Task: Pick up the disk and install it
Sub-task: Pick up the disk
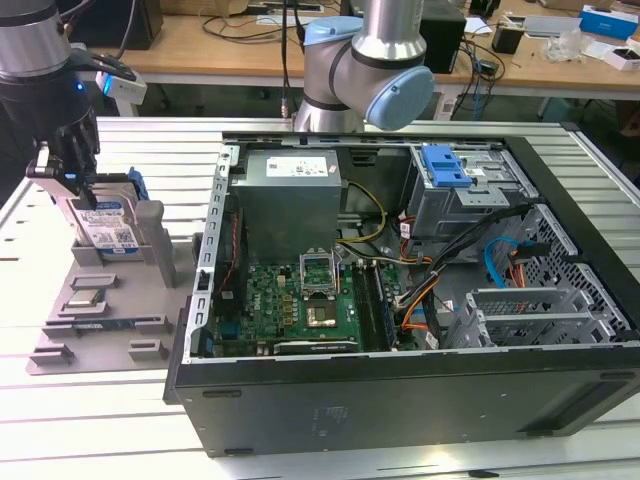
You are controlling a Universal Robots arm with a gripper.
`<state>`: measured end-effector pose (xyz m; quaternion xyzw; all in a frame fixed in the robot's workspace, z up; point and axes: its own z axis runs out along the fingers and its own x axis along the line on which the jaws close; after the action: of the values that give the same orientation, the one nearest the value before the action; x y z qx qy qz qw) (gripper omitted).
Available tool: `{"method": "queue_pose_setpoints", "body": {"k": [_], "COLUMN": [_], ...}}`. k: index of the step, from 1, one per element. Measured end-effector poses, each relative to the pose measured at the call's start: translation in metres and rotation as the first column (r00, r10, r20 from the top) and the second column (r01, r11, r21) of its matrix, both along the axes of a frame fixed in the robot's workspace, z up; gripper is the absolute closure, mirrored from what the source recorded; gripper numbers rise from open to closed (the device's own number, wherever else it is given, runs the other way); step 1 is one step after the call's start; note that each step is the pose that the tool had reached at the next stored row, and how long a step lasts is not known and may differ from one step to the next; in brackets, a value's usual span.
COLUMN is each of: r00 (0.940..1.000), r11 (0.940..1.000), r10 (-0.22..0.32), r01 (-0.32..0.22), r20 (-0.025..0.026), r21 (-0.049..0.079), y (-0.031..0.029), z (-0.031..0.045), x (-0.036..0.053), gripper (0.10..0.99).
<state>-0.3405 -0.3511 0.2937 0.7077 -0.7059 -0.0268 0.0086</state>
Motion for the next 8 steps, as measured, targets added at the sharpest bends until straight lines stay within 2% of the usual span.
{"method": "queue_pose_setpoints", "body": {"k": [2, 6, 8], "r00": [1.0, 1.0, 1.0], "r11": [1.0, 1.0, 1.0], "r10": [0.0, 0.0, 0.0], "r01": [0.0, 0.0, 0.0], "r20": [0.0001, -0.0003, -0.0003], "r21": [0.0, 0.0, 0.0], "y": [0.0, 0.0008, 0.0011], "z": [0.0012, 0.0179, 0.023], "x": [0.0, 0.0, 0.0], "gripper": [0.722, 0.722, 0.722]}}
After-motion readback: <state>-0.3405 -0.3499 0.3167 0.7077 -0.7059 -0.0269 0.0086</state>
